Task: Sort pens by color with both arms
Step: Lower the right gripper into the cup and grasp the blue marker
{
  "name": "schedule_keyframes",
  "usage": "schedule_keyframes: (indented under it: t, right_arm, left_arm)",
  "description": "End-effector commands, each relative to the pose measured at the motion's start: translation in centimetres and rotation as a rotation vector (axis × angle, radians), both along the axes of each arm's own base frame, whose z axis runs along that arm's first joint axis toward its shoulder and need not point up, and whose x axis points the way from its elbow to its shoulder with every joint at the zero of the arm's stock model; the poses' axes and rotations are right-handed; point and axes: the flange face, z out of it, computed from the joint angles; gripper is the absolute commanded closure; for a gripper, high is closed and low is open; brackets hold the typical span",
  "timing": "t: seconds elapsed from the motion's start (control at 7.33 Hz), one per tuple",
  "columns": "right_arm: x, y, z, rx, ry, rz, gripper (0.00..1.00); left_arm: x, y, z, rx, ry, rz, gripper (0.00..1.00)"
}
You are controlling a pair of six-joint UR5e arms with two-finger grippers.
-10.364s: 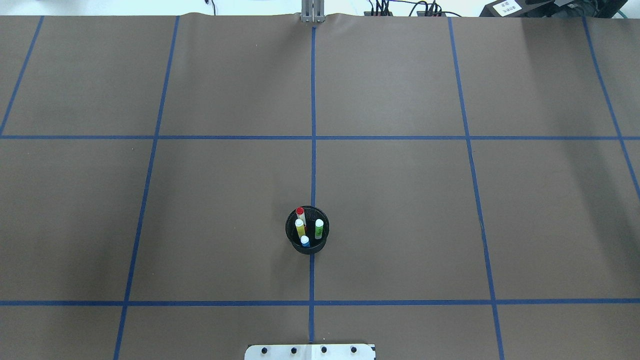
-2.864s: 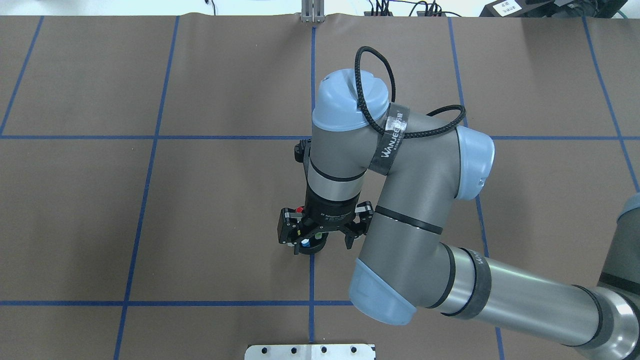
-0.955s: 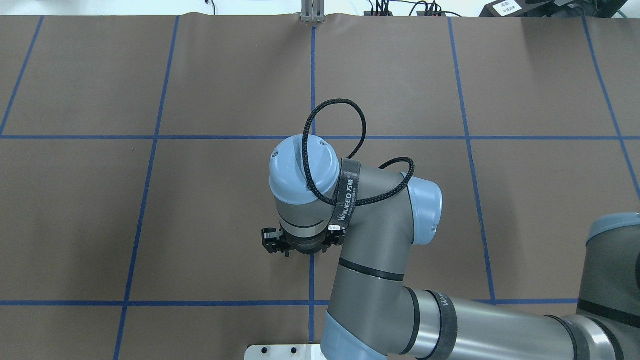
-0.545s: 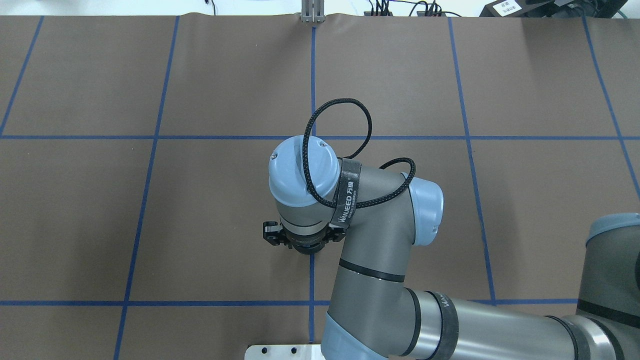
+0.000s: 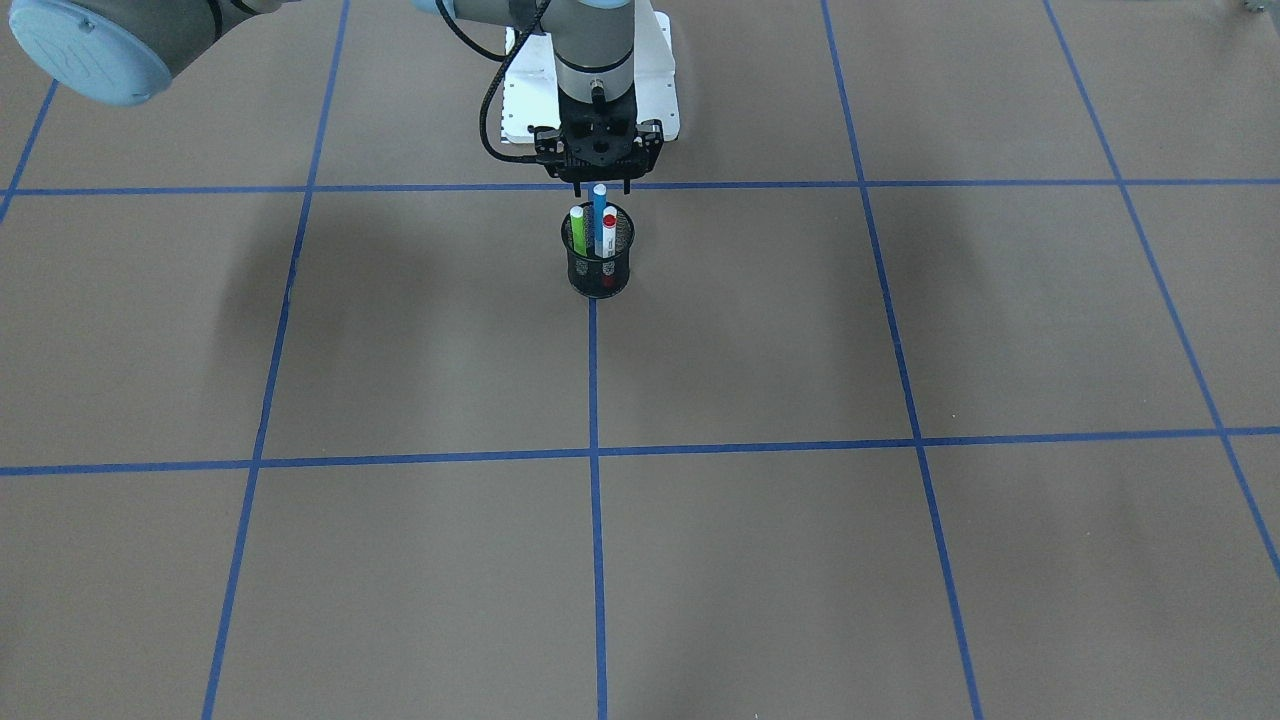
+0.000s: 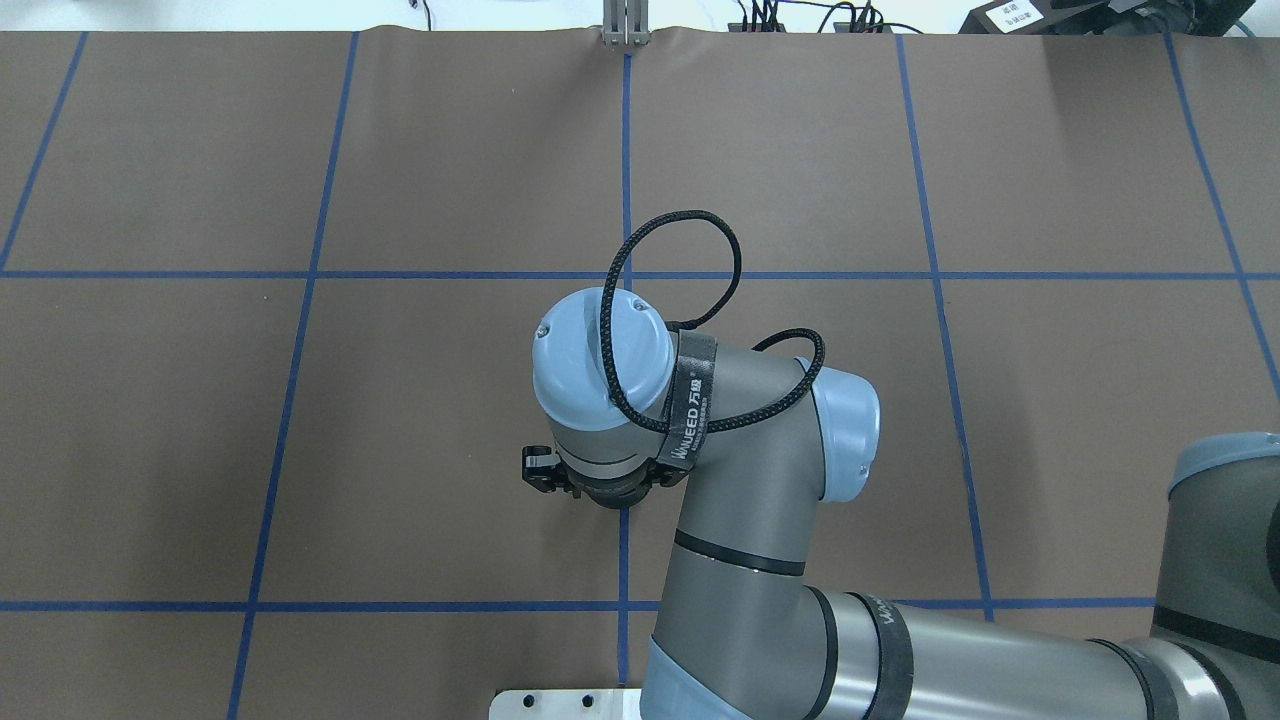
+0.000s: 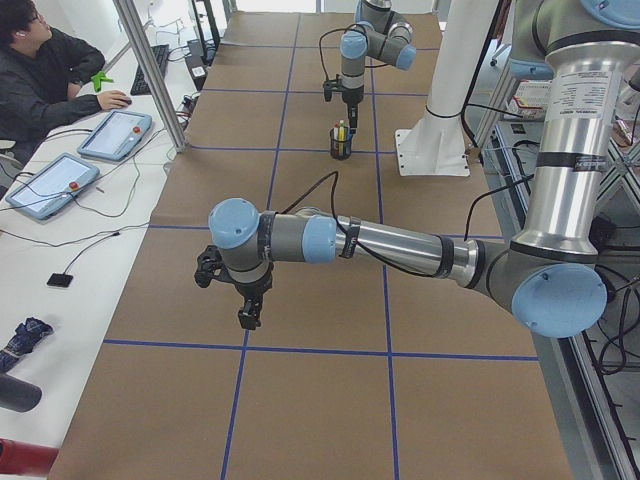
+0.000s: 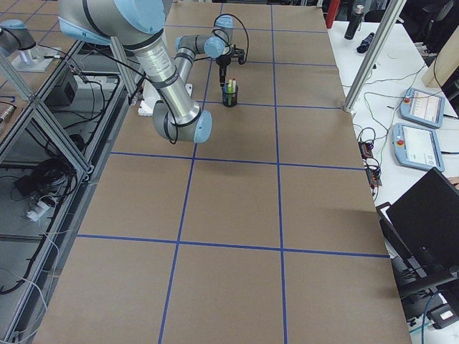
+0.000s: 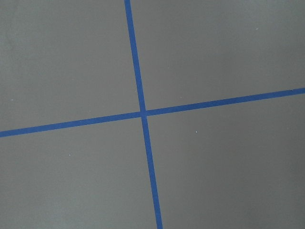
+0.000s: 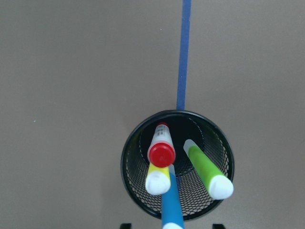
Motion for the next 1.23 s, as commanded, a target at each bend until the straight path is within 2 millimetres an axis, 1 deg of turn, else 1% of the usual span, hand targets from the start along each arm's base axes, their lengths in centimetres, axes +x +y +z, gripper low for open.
schedule_keyframes:
  t: [0.0, 0.14, 0.82, 1.09]
  right_arm:
    - [-0.27, 0.24, 0.38, -0.005, 0.004, -0.001, 0.41]
    - [-0.32, 0.22, 0.54, -0.006, 0.007, -0.001, 0.45]
    - [-0.34, -0.07, 0.68, 0.006, 0.014, 0.011, 0.49]
    - [-0.30, -0.18, 0.78, 0.006, 0.016, 0.014, 0.58]
  left_arm:
    - [0.00, -0.02, -0.07, -0.002, 0.000, 0.000, 0.00]
    - [0.00, -0.01, -0.15, 0.000, 0.000, 0.000, 0.00]
    - [0.00, -0.08, -0.23, 0.001, 0.000, 0.000, 0.00]
    - [0.00, 0.00, -0.35, 0.003, 0.000, 0.000, 0.00]
